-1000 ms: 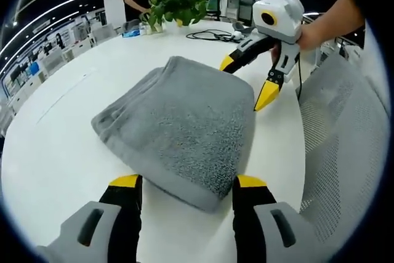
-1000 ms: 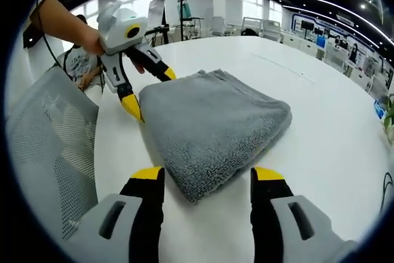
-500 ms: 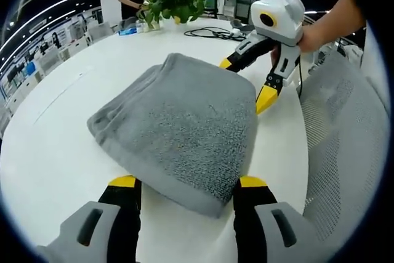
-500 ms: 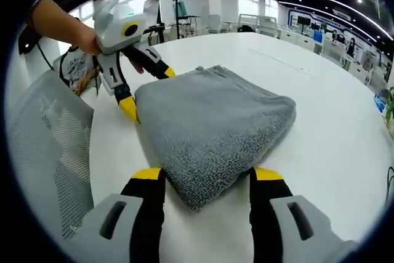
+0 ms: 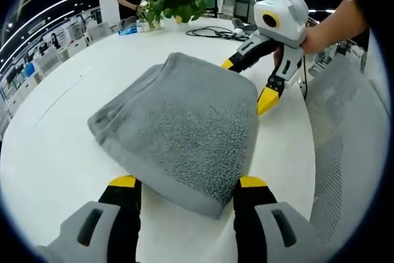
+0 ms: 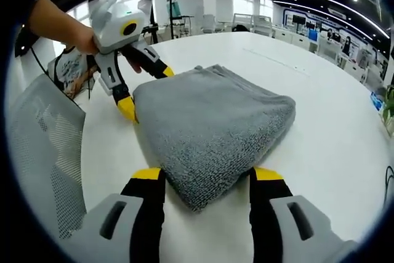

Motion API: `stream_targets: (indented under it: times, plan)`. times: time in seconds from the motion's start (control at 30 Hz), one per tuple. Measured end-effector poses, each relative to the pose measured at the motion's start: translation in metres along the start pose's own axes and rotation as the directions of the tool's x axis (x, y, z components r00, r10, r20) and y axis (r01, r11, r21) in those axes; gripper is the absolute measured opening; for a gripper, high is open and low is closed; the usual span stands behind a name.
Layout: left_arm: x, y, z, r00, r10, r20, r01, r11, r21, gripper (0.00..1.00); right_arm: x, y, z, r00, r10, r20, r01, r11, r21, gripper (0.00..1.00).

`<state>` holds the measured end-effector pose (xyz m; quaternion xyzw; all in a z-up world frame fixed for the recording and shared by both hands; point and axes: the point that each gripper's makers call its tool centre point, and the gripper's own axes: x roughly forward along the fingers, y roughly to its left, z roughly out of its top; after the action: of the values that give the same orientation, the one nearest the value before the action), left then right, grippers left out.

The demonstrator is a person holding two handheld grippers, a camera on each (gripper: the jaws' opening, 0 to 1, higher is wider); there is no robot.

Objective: Fold the towel on the table until its edges align and the towel forms a compact rectangular stack.

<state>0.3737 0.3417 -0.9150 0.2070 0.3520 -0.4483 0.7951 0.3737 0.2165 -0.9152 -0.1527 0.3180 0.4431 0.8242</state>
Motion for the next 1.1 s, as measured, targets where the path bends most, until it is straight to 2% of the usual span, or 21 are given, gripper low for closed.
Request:
stream_targets:
  times: [1.1]
  plan:
    - [0.021, 0.049, 0.022, 1.0, 0.014, 0.002, -0.014, 1.0, -0.002, 0.62, 0.028, -0.047, 0.02, 0.997, -0.072, -0.001, 0.072, 0.997, 0.003, 0.55]
